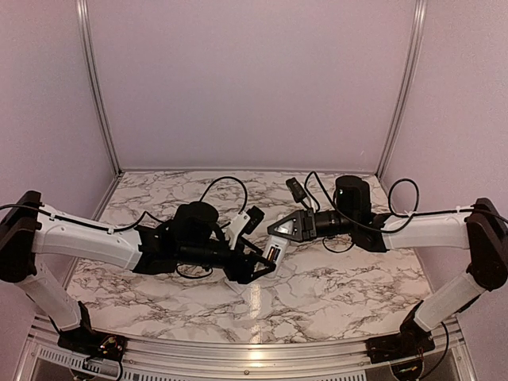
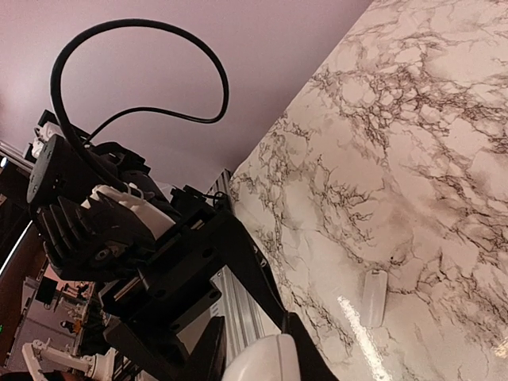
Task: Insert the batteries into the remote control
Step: Adjust the battery in the battery compartment.
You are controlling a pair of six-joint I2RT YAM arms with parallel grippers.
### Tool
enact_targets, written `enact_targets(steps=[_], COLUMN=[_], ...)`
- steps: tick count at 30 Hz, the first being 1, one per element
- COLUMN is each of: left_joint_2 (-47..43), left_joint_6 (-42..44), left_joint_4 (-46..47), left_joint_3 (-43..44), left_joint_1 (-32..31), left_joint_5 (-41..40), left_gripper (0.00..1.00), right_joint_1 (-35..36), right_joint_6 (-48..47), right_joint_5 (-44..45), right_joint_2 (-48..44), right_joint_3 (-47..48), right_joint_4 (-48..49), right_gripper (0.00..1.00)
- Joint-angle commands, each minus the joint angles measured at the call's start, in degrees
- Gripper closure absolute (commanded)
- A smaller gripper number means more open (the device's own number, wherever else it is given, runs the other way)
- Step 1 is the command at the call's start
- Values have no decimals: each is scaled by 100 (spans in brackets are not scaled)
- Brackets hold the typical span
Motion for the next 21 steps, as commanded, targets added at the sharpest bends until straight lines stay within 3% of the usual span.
enact_targets(steps=[1, 16, 17, 20, 21], left_joint_2=[158, 351, 335, 177, 128], left_joint_6=[-269, -589, -549, -309, -209], left_joint_4=[280, 266, 239, 84, 61], left_joint_3=[261, 237, 249, 251, 228], left_joint_1=[42, 214, 214, 214, 210], left_joint_5=[115, -192, -193, -262, -326], left_gripper=[31, 61, 58, 32, 27], right_joint_1=[63, 147, 146, 72, 23], right_joint_6=[-14, -22, -39, -57, -31], right_joint_5=[-20, -105, -83, 116, 192], right_joint_2=[-143, -228, -237, -235, -238], right_joint_3=[39, 58, 53, 6, -36], right_joint_4=[202, 272, 243, 66, 37], right_gripper=[100, 100, 100, 100, 100])
